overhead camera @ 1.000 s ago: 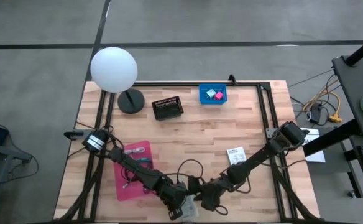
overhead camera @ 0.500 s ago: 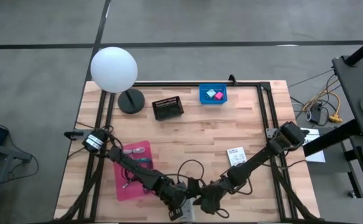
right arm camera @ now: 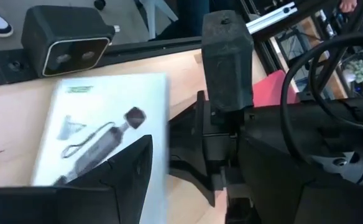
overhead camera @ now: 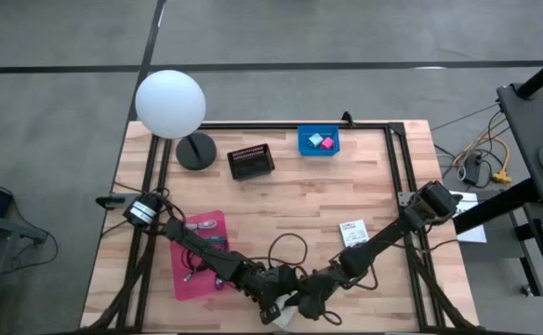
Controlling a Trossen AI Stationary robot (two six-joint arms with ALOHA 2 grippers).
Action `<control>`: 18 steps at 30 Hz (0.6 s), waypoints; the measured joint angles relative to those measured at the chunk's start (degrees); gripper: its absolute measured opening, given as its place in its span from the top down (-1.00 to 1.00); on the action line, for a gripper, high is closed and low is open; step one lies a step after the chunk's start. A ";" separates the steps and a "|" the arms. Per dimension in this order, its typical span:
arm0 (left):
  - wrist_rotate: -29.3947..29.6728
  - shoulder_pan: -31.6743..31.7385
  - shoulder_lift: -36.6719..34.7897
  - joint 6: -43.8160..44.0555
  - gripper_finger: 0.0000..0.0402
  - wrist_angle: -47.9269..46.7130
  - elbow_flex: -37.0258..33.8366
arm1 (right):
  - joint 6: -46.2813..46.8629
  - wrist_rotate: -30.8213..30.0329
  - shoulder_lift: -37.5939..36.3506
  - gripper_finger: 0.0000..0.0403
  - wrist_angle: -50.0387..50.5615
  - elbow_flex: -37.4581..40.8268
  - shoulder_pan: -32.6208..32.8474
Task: Pick and place items into bin
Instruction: Put the bottom card reader box into the black bin
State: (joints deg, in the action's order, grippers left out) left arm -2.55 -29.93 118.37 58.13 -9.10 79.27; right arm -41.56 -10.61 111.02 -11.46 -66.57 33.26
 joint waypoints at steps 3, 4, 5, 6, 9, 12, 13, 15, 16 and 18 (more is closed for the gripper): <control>-0.10 0.00 0.00 0.07 1.00 -0.12 -0.03 | 1.64 0.12 0.00 -0.11 0.37 0.03 0.02; -0.14 0.00 0.00 0.09 1.00 -0.15 -0.03 | 2.36 0.11 0.00 -0.11 0.82 0.03 0.02; -0.20 0.00 0.00 0.19 1.00 -0.25 -0.03 | 2.78 0.17 0.00 -0.11 1.38 0.03 0.04; -0.35 0.01 0.00 0.35 1.00 -0.31 -0.03 | 2.82 0.35 0.00 -0.11 2.09 0.05 0.04; -0.25 0.13 0.00 0.33 1.00 -0.24 -0.03 | 2.89 0.30 -0.09 -0.11 4.09 0.09 0.09; -0.34 0.07 -0.02 0.23 1.00 -0.15 -0.03 | 5.82 0.34 -1.42 -0.11 7.38 0.14 0.11; -0.59 -0.01 -0.10 -0.16 1.00 0.37 0.03 | 7.60 0.08 -2.11 -0.11 9.29 0.16 0.11; -0.80 -0.07 -0.28 -0.28 1.00 0.57 0.15 | 10.54 0.11 -3.35 -0.11 13.51 0.26 -0.06; -0.96 -0.09 -0.33 -0.37 1.00 0.67 0.15 | 12.13 -0.10 -4.05 -0.11 15.74 0.29 -0.07; -1.01 -0.13 -0.33 -0.39 1.00 0.36 0.12 | 16.70 1.06 -5.53 -0.11 19.33 0.29 -0.11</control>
State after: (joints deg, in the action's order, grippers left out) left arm -3.55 -30.06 118.04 57.74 -8.74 79.40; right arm -24.86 -9.55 105.49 7.87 -66.28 33.15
